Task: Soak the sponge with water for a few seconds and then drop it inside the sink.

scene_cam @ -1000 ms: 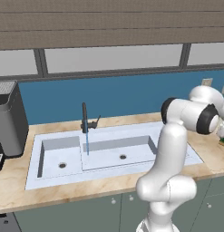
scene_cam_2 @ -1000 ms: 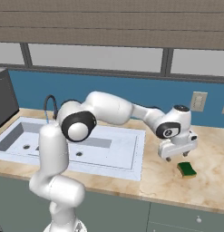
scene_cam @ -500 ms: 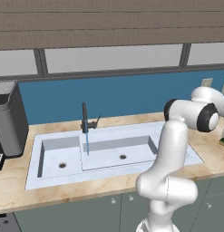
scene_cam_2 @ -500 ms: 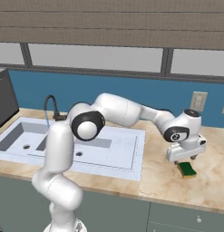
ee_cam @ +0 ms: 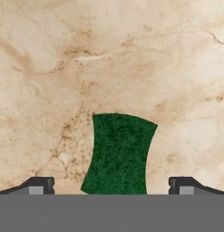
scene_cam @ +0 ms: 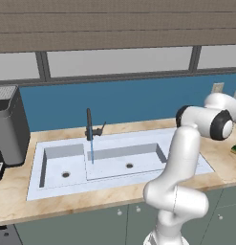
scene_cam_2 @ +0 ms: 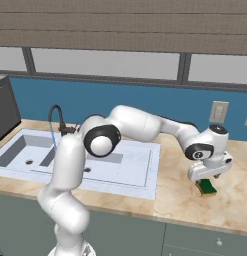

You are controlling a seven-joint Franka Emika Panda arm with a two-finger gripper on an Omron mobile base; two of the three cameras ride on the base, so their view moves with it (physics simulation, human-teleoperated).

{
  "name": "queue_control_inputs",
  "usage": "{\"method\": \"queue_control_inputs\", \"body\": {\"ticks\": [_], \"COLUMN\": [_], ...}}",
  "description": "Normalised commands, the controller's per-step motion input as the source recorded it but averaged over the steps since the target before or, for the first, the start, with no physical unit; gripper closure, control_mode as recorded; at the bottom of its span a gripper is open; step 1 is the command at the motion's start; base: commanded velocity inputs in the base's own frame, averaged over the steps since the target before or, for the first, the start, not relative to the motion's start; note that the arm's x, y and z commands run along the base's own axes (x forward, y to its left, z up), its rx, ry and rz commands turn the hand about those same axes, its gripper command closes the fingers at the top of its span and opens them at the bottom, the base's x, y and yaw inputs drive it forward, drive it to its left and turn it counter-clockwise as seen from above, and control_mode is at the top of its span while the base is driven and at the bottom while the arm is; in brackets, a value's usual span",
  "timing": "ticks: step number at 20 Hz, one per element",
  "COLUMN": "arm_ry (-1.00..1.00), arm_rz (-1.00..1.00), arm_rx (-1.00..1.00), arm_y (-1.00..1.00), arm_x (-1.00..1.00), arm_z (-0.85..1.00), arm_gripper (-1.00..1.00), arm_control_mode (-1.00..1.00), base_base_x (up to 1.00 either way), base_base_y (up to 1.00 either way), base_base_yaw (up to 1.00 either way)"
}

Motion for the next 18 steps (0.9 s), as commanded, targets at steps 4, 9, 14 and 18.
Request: {"method": "queue_control_inputs", "body": {"ticks": [4,9,14,18], "arm_ry": [-0.04,-0.01,0.0,0.0], "arm_rz": [0.0,0.0,-0.01,-0.02], "arm_rx": [0.02,0.02,0.01,0.0], "arm_y": [0.0,0.0,0.0,0.0], "arm_x": [0.0,0.0,0.0,0.01], "arm_z": [-0.05,-0.05,-0.17,-0.18], "arm_gripper": [-1.0,-1.0,-1.0,-1.0], "arm_control_mode": [-1.0,-1.0,-1.0,-1.0], "base_base_x": [0.0,0.0,0.0,0.0], "base_base_y": [0.0,0.0,0.0,0.0], "base_base_yaw": [0.0,0.0,0.0,0.0]}}
